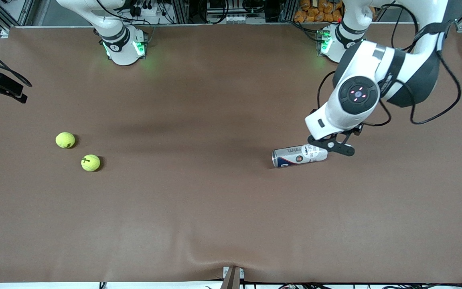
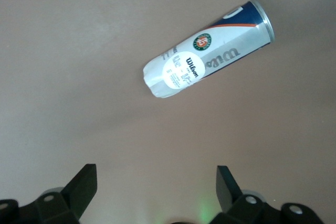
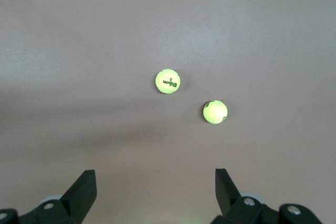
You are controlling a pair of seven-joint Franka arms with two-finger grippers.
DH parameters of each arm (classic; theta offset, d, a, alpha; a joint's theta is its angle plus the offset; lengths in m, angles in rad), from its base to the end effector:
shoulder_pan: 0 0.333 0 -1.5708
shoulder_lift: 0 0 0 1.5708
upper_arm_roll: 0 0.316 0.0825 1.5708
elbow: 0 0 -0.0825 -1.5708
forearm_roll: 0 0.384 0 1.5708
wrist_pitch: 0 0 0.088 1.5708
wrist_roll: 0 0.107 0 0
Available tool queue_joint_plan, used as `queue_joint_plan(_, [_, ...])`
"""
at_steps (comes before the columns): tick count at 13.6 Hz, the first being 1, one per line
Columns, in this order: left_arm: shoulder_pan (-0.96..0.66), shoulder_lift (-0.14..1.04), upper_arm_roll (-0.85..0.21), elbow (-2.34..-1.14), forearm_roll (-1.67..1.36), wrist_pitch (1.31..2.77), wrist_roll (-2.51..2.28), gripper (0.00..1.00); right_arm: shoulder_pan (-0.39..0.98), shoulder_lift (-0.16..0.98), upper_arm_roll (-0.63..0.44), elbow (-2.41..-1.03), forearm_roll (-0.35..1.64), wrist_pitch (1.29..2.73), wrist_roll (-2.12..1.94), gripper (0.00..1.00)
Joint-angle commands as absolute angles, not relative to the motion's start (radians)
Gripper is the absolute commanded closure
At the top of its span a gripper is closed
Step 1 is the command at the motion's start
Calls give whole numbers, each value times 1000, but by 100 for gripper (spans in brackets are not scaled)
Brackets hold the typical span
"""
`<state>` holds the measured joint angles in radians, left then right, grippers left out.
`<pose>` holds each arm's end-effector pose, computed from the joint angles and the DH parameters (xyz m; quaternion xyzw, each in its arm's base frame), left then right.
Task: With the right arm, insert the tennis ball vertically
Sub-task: 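Lower the left gripper over the white-and-blue tennis can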
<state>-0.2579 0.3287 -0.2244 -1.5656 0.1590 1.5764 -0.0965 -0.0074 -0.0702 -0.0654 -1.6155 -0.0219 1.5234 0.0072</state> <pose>0.5638 -0.2595 0.4370 -0.9664 0.2015 0.1353 0.0842 0.5259 -0.0421 0.6373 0.9991 -0.0403 -0.0113 0.0083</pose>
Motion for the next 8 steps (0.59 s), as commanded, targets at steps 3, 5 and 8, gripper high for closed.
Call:
queue_joint_plan(3, [-287, 394, -221, -1485, 192, 1566, -22, 0, -17, -89, -60, -1623, -21, 1514, 0, 0])
queue_joint_plan(5, [-285, 400, -219, -1483, 195, 1565, 50, 0, -15, -89, -60, -1623, -20, 1509, 0, 0])
queue_joint_plan(8, [-285, 432, -216, -1477, 192, 1566, 142, 0, -12, -89, -60, -1623, -20, 1509, 0, 0])
